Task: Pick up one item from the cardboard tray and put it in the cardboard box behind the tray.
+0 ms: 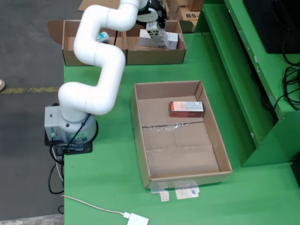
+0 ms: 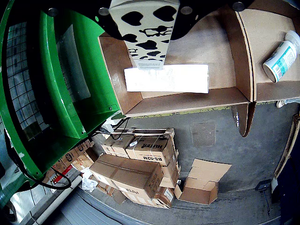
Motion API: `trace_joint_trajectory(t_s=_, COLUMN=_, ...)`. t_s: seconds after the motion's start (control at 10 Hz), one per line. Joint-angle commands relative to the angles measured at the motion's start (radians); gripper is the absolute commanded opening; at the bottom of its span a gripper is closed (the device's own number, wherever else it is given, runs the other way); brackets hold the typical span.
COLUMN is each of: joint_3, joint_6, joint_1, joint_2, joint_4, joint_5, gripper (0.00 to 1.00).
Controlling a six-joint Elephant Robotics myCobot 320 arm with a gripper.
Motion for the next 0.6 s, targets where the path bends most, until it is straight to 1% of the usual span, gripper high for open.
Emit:
trace_joint_trajectory(t_s=0.0, joint_3=0.021, joint_6=-0.007, joint_1=-0.001, joint_2=0.03, joint_4=0.015, joint_5=-0.007, gripper=0.4)
trace_joint_trajectory(t_s=0.5, joint_3=0.021, joint_6=-0.007, joint_1=-0.001, joint_2=0.03, joint_4=0.015, joint_5=-0.007, gripper=0.9)
